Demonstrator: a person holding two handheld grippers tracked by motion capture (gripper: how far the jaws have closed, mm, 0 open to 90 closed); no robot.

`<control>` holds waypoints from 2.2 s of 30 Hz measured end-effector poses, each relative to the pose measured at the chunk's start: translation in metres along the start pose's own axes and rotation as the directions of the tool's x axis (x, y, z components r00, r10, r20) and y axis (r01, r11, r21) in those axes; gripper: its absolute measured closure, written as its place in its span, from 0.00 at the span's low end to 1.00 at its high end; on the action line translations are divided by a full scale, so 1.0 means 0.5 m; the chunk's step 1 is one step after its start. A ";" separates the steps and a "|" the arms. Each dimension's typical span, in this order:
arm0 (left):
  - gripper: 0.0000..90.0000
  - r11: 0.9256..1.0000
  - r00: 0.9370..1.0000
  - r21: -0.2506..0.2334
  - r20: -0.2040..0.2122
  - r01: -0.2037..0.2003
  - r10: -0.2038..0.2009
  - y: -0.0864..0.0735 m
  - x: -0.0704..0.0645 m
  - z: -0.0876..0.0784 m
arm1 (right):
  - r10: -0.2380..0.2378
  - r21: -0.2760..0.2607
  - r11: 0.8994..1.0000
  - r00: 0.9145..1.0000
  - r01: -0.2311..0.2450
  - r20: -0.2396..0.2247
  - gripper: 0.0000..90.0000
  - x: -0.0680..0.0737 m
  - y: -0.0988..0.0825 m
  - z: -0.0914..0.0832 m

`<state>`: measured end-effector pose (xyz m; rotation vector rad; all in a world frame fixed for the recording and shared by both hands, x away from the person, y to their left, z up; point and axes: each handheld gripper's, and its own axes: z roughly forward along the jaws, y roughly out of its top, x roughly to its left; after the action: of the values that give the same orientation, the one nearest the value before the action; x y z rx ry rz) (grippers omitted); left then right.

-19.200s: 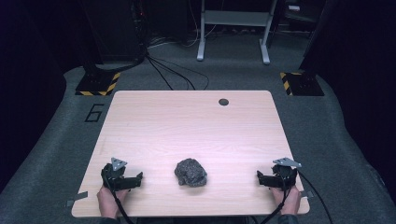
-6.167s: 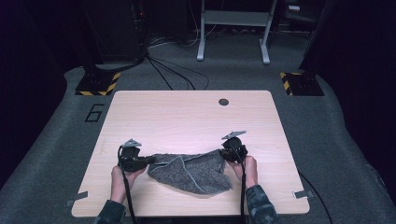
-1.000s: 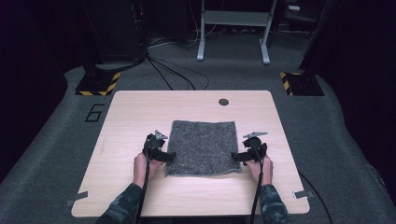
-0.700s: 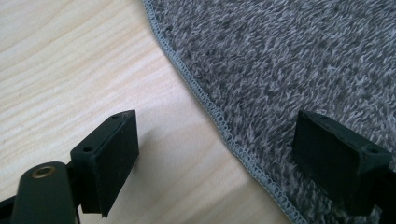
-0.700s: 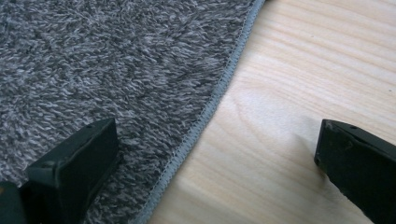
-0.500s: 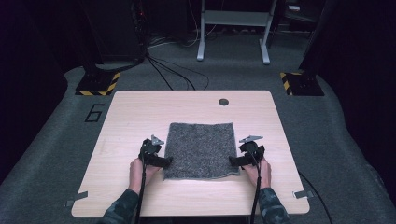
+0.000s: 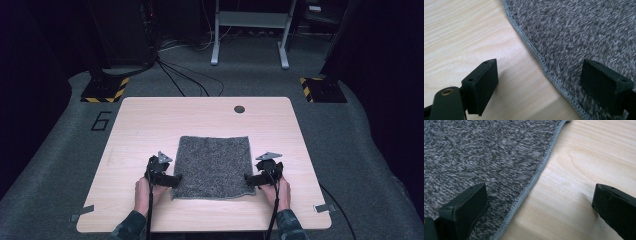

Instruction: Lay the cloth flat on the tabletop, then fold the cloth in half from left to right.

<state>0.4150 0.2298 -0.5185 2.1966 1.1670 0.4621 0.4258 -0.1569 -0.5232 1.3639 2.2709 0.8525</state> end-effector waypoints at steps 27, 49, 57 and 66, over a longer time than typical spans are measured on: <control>0.00 0.996 0.994 -0.036 0.085 0.078 -0.075 0.086 0.088 -0.005 | -0.060 -0.077 0.996 0.993 0.053 -0.097 0.02 0.067 0.050 -0.073; 0.01 0.992 0.983 -0.008 0.130 0.130 -0.128 0.175 0.127 0.106 | -0.276 -0.094 0.961 0.910 0.259 -0.308 0.04 0.360 0.088 -0.010; 0.08 0.989 0.984 0.021 0.092 0.149 -0.151 0.198 0.132 0.133 | -0.329 -0.112 0.944 0.878 0.310 -0.348 0.19 0.431 0.098 -0.005; 0.30 0.991 0.990 0.000 0.045 0.135 -0.135 0.203 0.138 0.144 | -0.398 -0.112 0.917 0.859 0.383 -0.321 0.45 0.496 0.097 0.018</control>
<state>0.5564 0.2186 -0.5054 2.0983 1.2802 0.3550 0.3462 0.0818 -0.4970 0.7267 2.6378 1.0443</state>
